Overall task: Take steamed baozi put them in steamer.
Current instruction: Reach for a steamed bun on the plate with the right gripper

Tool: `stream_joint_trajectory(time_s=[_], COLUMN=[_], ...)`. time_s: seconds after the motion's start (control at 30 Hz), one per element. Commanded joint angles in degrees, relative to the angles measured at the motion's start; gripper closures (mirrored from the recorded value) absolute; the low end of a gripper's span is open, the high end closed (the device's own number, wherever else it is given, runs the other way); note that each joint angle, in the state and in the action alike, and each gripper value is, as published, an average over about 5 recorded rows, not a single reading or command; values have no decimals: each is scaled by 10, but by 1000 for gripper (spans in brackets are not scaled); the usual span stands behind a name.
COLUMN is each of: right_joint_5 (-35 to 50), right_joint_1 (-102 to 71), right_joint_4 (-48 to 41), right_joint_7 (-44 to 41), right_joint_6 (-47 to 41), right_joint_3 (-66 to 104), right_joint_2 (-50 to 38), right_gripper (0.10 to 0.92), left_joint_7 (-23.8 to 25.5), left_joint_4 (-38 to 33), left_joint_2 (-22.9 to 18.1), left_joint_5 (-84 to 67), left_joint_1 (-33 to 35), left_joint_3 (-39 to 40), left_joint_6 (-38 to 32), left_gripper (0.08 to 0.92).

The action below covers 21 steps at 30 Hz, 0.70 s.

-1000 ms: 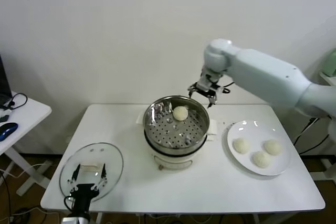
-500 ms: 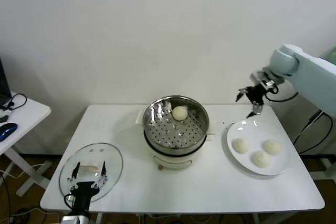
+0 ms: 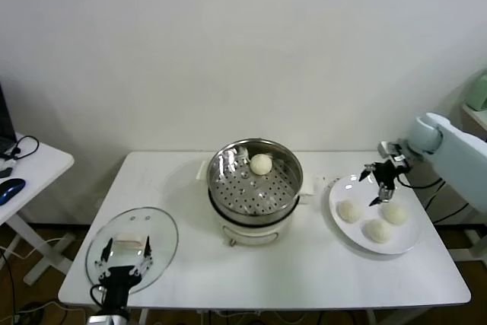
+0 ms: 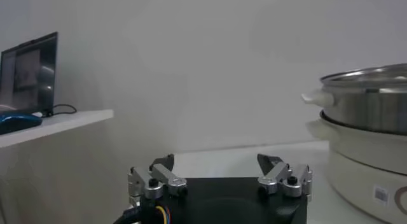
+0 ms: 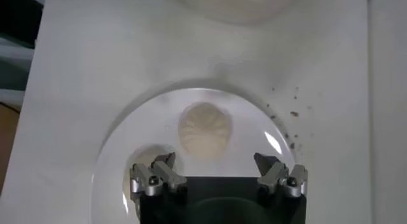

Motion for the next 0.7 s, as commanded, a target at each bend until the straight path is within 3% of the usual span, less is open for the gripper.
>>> stream_joint_trajectory(time_s=[0.03,0.7], right_joint_5=[-38,-60], right_joint_1=[-59,-62], right_joint_4=[-58,-102], right_joint_7=[6,7], right_joint_6=[1,10], right_joint_3=[48,53], right_joint_2=[57,91], right_gripper=[203,203], left_joint_7=[-1,-5], left_joint_4=[3,21], left_joint_2=[-3,-4], left_joint_5=[-1,-4], left_joint_1=[0,-7], left_joint_3=[0,0], left_joint_6=[0,-1], left_gripper=[177,177])
